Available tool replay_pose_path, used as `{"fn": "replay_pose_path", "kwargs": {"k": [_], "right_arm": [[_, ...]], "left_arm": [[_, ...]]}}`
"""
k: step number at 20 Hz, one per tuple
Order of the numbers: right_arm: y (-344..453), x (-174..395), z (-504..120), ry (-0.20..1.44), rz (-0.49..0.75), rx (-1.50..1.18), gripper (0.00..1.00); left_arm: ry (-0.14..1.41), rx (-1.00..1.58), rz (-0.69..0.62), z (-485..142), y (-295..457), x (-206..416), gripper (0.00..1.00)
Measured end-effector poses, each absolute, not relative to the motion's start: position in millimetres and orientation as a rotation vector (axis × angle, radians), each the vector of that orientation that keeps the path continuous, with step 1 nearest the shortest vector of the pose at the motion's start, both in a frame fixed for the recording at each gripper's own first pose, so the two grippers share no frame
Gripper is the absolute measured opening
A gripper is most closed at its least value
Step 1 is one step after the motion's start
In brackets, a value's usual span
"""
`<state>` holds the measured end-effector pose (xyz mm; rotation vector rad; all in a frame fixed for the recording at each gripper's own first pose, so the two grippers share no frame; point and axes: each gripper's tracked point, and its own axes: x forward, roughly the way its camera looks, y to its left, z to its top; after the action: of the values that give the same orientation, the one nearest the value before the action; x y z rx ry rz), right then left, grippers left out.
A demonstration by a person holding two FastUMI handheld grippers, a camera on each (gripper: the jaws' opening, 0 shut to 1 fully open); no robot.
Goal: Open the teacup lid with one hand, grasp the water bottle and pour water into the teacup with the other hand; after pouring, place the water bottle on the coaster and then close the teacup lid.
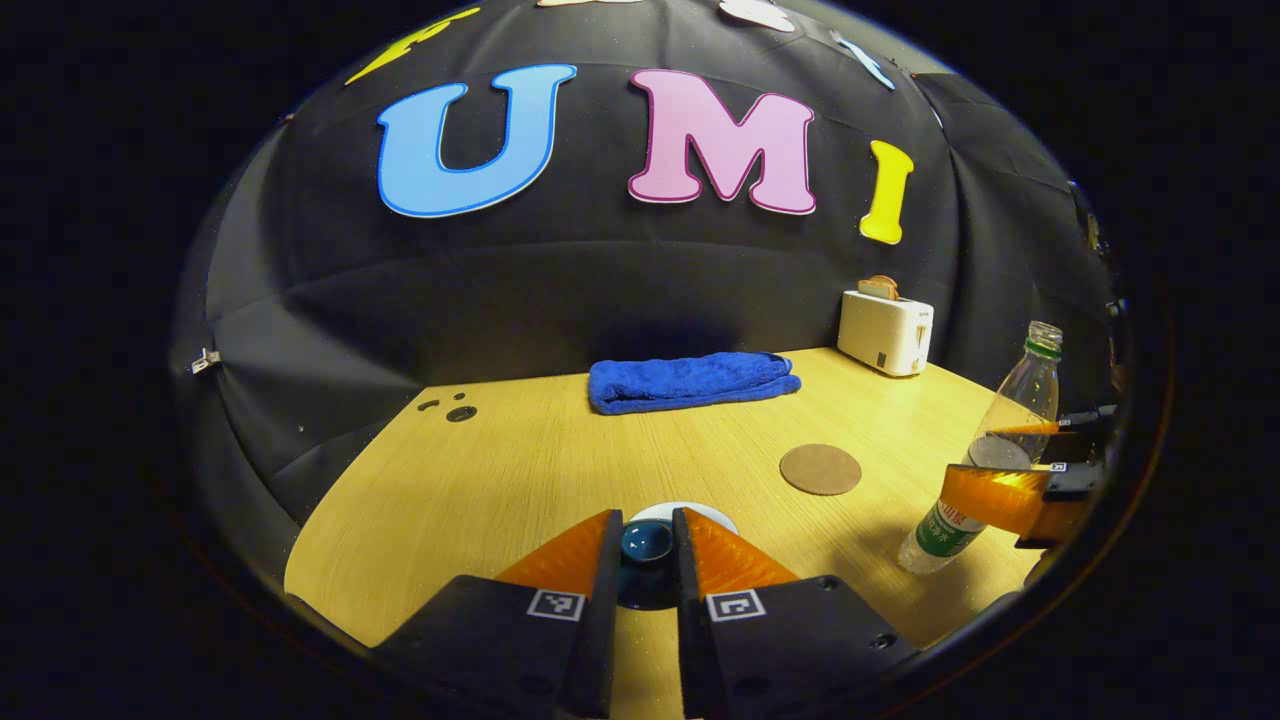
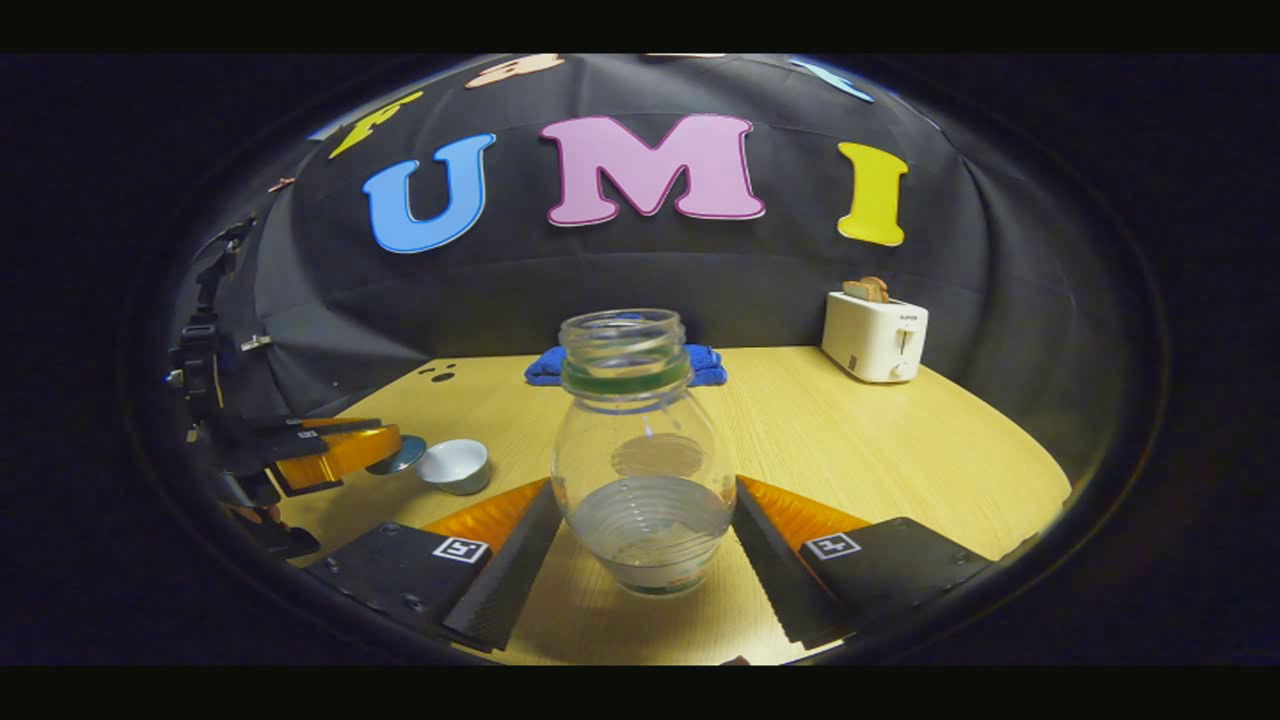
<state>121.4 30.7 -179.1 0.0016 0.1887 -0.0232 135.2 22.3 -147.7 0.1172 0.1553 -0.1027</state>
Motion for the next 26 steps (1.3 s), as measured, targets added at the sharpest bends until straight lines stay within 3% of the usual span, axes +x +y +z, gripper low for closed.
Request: {"fn": "replay_pose_path", "kwargs": {"k": [1, 3, 4, 16, 21, 22, 23, 26], "right_arm": [[29, 125, -180, 0.185, -0.03, 0.0, 0.98], [28, 129, -178, 0.175, -0.028, -0.006, 0.83], [30, 131, -178, 0.17, -0.022, -0.023, 0.83], [49, 150, -172, 0.203, 0.052, -0.209, 0.72], [47, 180, -142, 0.122, 0.032, -0.484, 0.72], [47, 187, -139, 0.11, 0.033, -0.55, 0.77], [49, 195, -137, 0.099, 0.035, -0.611, 0.72], [58, 217, -144, 0.083, 0.059, -0.762, 0.72]], "left_arm": [[0.157, 0.117, -0.103, -148, 23, 134, 0.3], [0.157, 0.119, -0.105, -148, 23, 132, 0.3], [0.159, 0.122, -0.108, -148, 23, 132, 0.27], [0.15, 0.12, -0.069, -144, 49, 117, 0.3], [0.115, 0.073, -0.038, -130, 64, 99, 0.27], [0.107, 0.067, -0.029, -127, 69, 97, 0.3], [0.099, 0.064, -0.022, -125, 74, 94, 0.27], [0.08, 0.051, 0.001, -121, 90, 90, 0.3]]}}
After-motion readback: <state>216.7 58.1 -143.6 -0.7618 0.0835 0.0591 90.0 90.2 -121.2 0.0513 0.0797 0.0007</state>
